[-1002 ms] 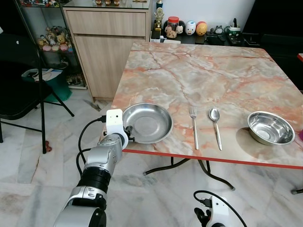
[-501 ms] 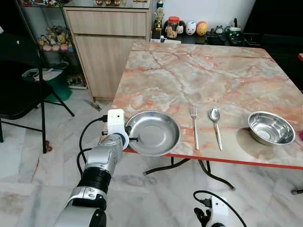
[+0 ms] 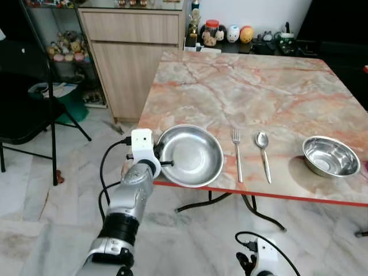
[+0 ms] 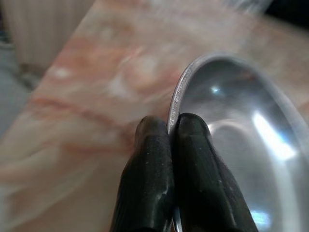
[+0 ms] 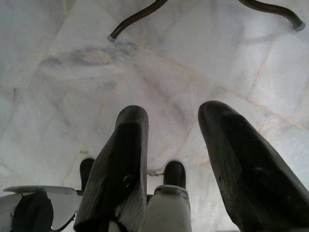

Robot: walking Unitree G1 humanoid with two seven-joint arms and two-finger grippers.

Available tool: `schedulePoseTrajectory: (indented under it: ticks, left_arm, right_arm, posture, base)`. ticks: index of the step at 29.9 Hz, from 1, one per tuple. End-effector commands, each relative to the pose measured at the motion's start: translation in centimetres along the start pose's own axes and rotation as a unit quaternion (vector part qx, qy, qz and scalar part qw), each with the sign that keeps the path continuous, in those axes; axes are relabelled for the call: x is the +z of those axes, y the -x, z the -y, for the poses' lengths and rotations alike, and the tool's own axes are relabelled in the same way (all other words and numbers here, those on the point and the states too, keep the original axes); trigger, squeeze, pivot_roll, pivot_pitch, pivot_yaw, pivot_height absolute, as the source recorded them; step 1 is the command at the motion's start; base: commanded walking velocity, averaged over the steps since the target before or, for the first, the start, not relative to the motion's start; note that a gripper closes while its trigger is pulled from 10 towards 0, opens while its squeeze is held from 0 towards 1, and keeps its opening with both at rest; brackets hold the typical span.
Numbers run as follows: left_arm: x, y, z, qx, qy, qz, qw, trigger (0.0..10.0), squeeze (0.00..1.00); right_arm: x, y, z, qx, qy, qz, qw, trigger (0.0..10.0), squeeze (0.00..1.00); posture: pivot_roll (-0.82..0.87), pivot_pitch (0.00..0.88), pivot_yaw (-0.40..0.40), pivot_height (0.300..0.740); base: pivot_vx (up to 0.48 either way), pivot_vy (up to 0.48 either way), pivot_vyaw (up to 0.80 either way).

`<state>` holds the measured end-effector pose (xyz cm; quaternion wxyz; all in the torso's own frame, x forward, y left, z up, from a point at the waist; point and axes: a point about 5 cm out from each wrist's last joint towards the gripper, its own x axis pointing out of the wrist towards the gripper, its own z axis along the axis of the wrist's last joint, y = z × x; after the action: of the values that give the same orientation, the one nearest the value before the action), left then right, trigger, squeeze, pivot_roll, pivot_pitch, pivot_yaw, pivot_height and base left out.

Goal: Setting the table

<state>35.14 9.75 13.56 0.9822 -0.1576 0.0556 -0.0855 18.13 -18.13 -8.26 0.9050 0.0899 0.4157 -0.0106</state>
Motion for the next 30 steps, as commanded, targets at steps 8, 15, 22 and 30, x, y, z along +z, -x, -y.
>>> schedulePoseTrajectory:
  ticks: [8,15,22,30]
  left_arm:
    - [0.0,0.5,-0.2,-0.031,0.208,0.032,0.977,10.0,0.00]
    - [0.2,0.6,-0.7,-0.025,0.268,0.042,0.962,10.0,0.00]
    - [2.8,1.3,-1.0,-0.025,0.150,0.121,0.981,10.0,0.00]
    - [3.9,1.5,-1.9,-0.007,0.186,0.148,0.971,10.0,0.00]
  right_arm:
    - [-0.1,0.1,0.3,-0.005,0.004,0.002,1.000,10.0,0.00]
    - [0.0,0.1,0.4,-0.006,0.005,0.002,1.000,10.0,0.00]
    - [0.1,0.1,0.5,-0.007,0.004,0.004,1.000,10.0,0.00]
    - [0.1,0.1,0.5,-0.005,0.005,0.003,1.000,10.0,0.00]
  posture:
    - [0.08,0.000,-0.042,0.740]
    - [0.08,0.000,-0.045,0.740]
    - [0.07,0.000,-0.047,0.740]
    - [0.08,0.000,-0.050,0.740]
  base:
    - [0.000,0.000,0.00]
    - [0.000,0.000,0.00]
    - [0.000,0.000,0.00]
    - [0.000,0.000,0.00]
